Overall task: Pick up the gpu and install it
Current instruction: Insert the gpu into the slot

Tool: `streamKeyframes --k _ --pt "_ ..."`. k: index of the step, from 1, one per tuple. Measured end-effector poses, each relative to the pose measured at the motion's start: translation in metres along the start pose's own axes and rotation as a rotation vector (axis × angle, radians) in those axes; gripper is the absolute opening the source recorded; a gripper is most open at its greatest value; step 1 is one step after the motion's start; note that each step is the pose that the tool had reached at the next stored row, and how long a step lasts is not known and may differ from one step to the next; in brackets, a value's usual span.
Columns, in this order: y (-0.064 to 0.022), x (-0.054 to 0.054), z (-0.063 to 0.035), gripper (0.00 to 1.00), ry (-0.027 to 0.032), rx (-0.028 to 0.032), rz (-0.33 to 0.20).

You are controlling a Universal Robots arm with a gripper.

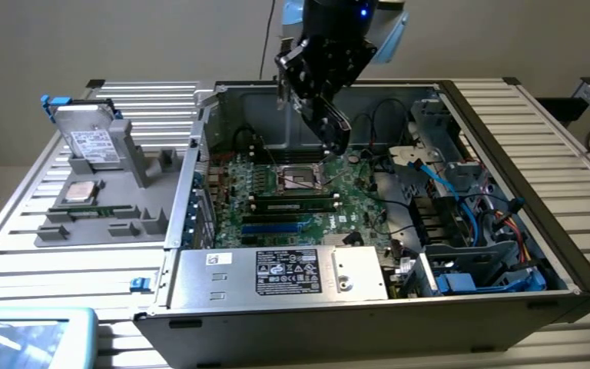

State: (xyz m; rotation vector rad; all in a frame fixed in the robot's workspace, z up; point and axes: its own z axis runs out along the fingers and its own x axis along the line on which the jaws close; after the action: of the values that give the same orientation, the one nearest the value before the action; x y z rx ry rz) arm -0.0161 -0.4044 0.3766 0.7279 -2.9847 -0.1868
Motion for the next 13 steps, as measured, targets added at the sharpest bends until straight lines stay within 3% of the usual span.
streamKeyframes --k 13 --pt "-0.0001 0.0 0.0006 0.28 0.0306 0.0061 -0.234"
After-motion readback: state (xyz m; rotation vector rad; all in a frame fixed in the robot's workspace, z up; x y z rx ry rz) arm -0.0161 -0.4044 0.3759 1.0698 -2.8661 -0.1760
